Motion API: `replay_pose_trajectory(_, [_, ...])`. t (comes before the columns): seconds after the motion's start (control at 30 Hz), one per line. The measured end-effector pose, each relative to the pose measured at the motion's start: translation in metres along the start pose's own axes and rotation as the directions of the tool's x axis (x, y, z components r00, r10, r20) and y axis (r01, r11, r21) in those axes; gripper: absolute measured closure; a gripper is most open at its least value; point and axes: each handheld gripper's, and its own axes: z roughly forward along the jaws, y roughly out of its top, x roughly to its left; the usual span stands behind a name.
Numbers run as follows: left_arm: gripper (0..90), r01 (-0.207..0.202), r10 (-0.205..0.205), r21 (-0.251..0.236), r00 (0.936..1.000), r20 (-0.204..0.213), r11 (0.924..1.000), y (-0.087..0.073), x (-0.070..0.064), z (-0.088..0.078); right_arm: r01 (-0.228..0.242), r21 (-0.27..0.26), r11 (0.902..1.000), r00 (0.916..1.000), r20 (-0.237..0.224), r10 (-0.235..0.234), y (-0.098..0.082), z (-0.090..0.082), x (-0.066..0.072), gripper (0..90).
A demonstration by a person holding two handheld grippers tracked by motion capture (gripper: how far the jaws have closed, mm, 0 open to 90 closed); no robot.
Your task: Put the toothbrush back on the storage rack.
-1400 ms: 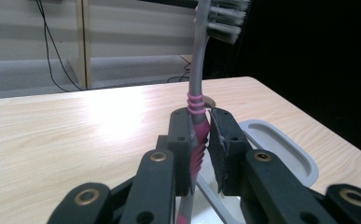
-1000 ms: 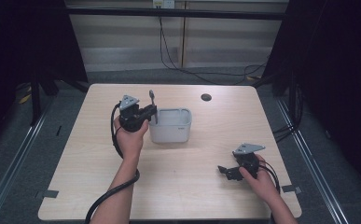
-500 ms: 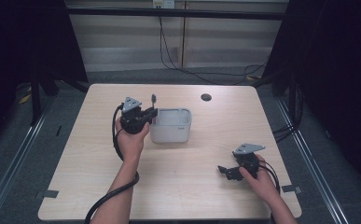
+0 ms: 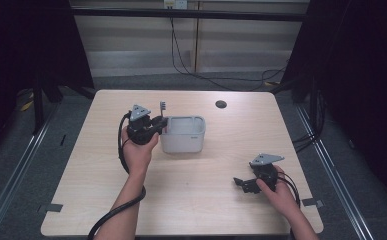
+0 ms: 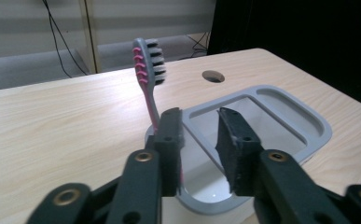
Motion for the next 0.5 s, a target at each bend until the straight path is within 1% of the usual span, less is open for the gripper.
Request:
replay_pose_trajectory(0.03, [64.2, -0.001, 0.001, 0.0, 1.0, 0.001, 1.0, 0.0002, 0.0003, -0.0006, 0.0, 0.0, 1.0, 1.0, 0.0, 0.0, 0.0, 0.0, 0.0, 10.6])
replay_pose_trajectory(0.07, [62.3, -0.004, 0.004, 0.003, 1.0, -0.002, 1.0, 0.0005, 0.0008, -0.0016, -0.001, 0.001, 1.0, 1.0, 0.0, 0.001, 0.0, -0.0001, 0.0001, 10.6])
replay_pose_trajectory(0.1, [62.3, 0.0, 0.001, 0.003, 1.0, -0.005, 1.0, 0.0006, 0.0007, -0.0024, -0.001, 0.001, 1.0, 1.0, 0.0, 0.001, 0.0, -0.0001, 0.0001, 10.6])
replay_pose_trajectory(0.13, [56.6, -0.003, 0.003, 0.013, 1.0, -0.004, 0.9999, 0.0007, 0.0014, -0.0037, -0.002, 0.001, 1.0, 1.0, 0.0, 0.002, 0.0, -0.0001, 0.0001, 10.6])
replay_pose_trajectory(0.17, [53.8, -0.003, 0.003, 0.013, 1.0, -0.004, 0.9999, 0.0007, 0.0014, -0.0037, -0.001, 0.001, 1.0, 1.0, 0.0, 0.001, 0.0, -0.0001, 0.0001, 10.6])
replay_pose_trajectory(0.2, [53.8, -0.004, 0.004, 0.017, 1.0, -0.005, 0.9998, 0.0007, 0.0017, -0.0044, -0.001, 0.001, 1.0, 1.0, 0.0, 0.001, 0.0, -0.0001, 0.0001, 10.6])
replay_pose_trajectory(0.23, [50.8, -0.006, 0.006, 0.022, 1.0, -0.003, 0.9997, 0.0006, 0.0019, -0.005, -0.002, 0.001, 1.0, 1.0, 0.001, 0.002, 0.0, -0.0001, 0.0002, 10.5])
replay_pose_trajectory(0.27, [46.9, -0.012, 0.012, 0.038, 0.9999, 0.008, 0.9992, 0.0003, 0.0017, -0.0059, -0.002, 0.001, 1.0, 1.0, 0.001, 0.002, 0.0, -0.0001, 0.0001, 10.6])
replay_pose_trajectory(0.33, [42.7, -0.015, 0.014, 0.044, 0.9998, 0.013, 0.9989, -0.0003, 0.0013, -0.0062, 0.0, 0.0, 1.0, 1.0, 0.0, 0.0, 0.0, 0.0, 0.0, 10.5])
replay_pose_trajectory(0.37, [41.3, -0.023, 0.021, 0.053, 0.9994, 0.029, 0.9983, -0.0019, 0.0001, -0.0074, 0.001, -0.001, 1.0, 1.0, 0.0, -0.001, 0.0, 0.0001, -0.0001, 10.5])
replay_pose_trajectory(0.4, [39.9, -0.023, 0.021, 0.053, 0.9994, 0.029, 0.9983, -0.0019, 0.0001, -0.0074, 0.001, -0.001, 1.0, 1.0, 0.0, -0.001, 0.0, 0.0001, -0.0001, 10.5])
replay_pose_trajectory(0.43, [39.9, -0.032, 0.03, 0.06, 0.999, 0.034, 0.9977, -0.0026, 0.0, -0.0084, 0.001, 0.002, 1.0, 1.0, 0.002, -0.001, 0.0002, 0.0, 0.0, 10.5])
replay_pose_trajectory(0.5, [37.2, -0.032, 0.029, 0.068, 0.9985, 0.047, 0.9972, -0.0044, 0.0006, -0.0104, 0.001, 0.003, 1.0, 1.0, 0.001, -0.001, 0.0006, 0.0004, -0.0001, 10.5])
